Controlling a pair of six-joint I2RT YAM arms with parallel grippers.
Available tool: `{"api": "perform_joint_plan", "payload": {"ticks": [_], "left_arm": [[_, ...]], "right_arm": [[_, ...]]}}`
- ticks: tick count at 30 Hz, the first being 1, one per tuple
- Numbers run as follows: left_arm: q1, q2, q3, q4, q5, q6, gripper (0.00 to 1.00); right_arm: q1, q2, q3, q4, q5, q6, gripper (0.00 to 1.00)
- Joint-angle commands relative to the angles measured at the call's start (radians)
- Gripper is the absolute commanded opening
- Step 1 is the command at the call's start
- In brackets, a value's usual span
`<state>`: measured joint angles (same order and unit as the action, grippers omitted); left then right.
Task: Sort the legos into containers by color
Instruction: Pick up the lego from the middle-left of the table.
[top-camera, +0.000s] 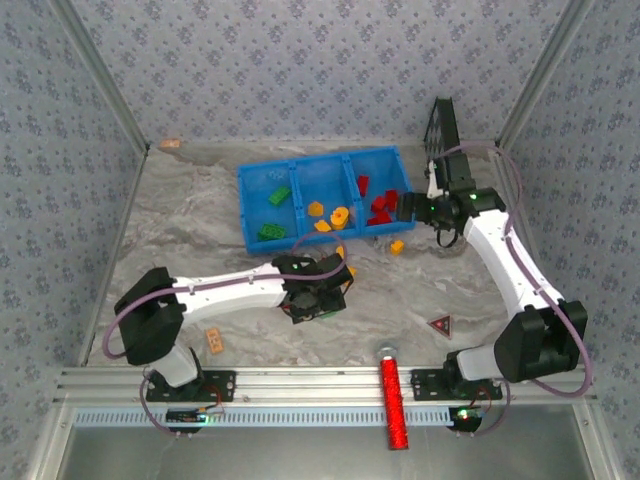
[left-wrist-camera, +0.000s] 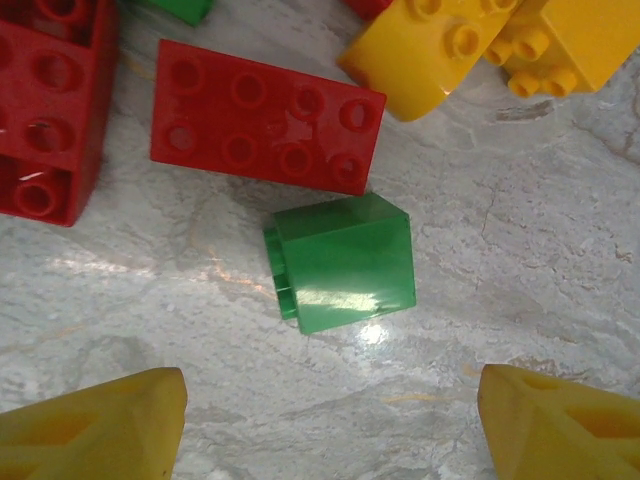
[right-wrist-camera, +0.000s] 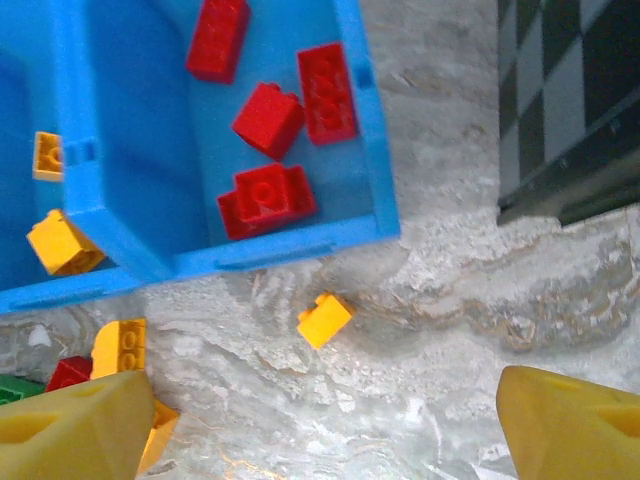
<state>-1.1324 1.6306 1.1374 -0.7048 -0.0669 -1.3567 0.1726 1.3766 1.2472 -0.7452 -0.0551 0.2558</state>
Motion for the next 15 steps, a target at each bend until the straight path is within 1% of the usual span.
{"api": "perform_joint_plan", "payload": {"ticks": [1, 6, 10, 12, 15], "left_arm": [[0.009, 0.041, 0.048, 0.007, 0.037, -0.019, 0.77], [0.018, 0.09, 0.071, 0.01, 0.048, -0.021, 0.77], [0.035, 0.115, 0.074, 0.009, 0.048, -0.022, 0.77], [0.044, 0.125, 0.074, 0.004, 0.05, -0.021, 0.77], [0.055, 0.133, 0.07, -0.011, 0.036, -0.027, 0.76]], "right_arm": [[-0.034, -0.012, -0.037, 0.035, -0.073, 0.048, 0.92], [-0.086, 0.001, -0.046, 0.043, -0.109, 0.062, 0.92], [-0.093, 0.01, -0.046, 0.043, -0.121, 0.057, 0.92], [-0.096, 0.011, -0.085, 0.05, -0.121, 0.057, 0.92], [-0.107, 0.024, -0.09, 0.05, -0.112, 0.069, 0.92]]}}
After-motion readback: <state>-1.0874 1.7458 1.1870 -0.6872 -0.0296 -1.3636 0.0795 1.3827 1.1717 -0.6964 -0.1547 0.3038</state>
